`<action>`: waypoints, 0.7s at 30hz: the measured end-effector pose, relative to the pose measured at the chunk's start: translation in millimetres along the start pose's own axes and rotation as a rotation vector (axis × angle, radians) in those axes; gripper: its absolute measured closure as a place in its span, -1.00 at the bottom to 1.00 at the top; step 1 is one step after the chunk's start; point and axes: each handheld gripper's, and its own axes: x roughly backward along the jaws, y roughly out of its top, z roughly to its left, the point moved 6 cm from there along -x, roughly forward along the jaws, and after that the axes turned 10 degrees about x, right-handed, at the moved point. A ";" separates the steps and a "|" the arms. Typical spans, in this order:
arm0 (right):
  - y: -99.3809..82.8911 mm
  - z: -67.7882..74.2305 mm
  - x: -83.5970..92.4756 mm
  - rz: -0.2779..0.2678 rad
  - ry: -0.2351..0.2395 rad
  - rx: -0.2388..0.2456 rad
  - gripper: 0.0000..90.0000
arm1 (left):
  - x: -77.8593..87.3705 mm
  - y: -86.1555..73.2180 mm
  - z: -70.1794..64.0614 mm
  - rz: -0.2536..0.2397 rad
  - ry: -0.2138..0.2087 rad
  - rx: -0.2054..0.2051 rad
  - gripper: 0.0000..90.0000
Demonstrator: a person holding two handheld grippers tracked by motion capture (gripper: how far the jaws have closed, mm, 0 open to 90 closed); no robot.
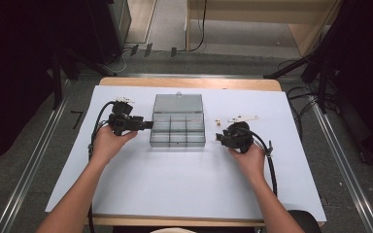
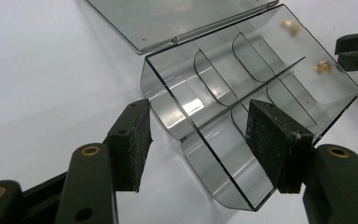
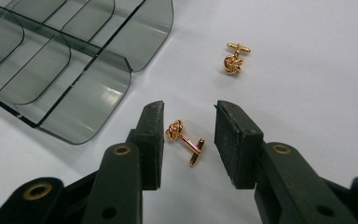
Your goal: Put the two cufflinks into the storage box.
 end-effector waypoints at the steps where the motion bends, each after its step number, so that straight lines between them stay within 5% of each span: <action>1: 0.3 0.5 -1.6 0.006 0.001 0.002 0.45 | -0.3 -0.2 0.1 0.001 0.000 -0.002 -0.08; 9: 5.8 1.0 -3.8 0.045 -0.009 0.046 0.49 | -1.3 -1.4 0.5 0.010 0.000 -0.003 -0.08; 16: 8.3 5.5 -9.0 0.141 0.013 0.114 0.48 | -1.8 -1.4 0.2 0.011 -0.005 0.002 -0.07; 21: 9.4 3.5 -12.6 0.173 0.020 0.116 0.49 | -2.6 -1.4 0.1 0.013 -0.007 0.001 -0.07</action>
